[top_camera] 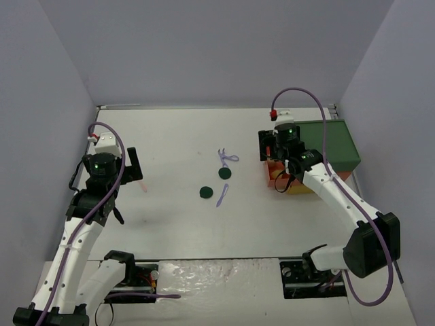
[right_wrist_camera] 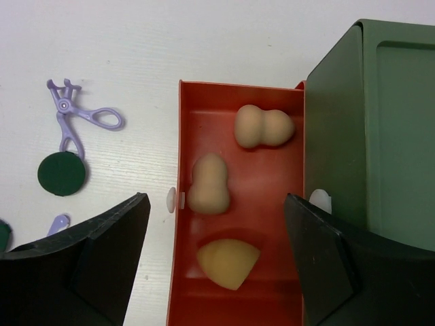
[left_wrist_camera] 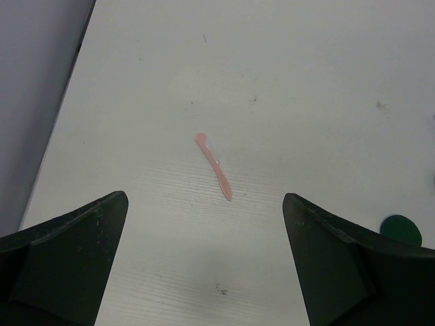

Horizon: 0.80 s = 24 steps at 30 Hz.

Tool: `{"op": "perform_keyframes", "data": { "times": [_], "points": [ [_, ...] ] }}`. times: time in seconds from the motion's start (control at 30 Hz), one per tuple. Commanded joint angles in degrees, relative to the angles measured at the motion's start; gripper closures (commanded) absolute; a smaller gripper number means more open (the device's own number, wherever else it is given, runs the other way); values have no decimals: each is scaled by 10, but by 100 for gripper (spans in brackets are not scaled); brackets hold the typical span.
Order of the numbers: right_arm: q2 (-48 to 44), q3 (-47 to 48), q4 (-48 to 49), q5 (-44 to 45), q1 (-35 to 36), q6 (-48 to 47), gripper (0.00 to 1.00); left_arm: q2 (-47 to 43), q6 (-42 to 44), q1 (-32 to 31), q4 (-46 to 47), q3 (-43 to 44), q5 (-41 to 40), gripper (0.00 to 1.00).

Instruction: Organize the makeup

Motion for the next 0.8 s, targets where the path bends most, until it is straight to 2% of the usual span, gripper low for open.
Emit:
{"op": "perform_keyframes", "data": {
  "times": [0.0,0.07,0.27,0.4,0.53,0.77],
  "points": [
    [-5,39,16,-15,4,-4,21,3,-10,5,21,33,7,3],
    [-1,45,17,-37,14,-11,21,3,-9,5,21,33,7,3],
    [55,73,31,-73,134,-47,25,5,-10,5,21,34,8,3],
    [114,82,58,-128,172,-37,26,4,-9,5,21,34,5,3],
    [192,90,68,-146,220,-32,26,2,-8,5,19,33,2,3],
    [268,93,115,-162,274,-29,29,-1,-8,5,19,33,1,3]
  ]
}}
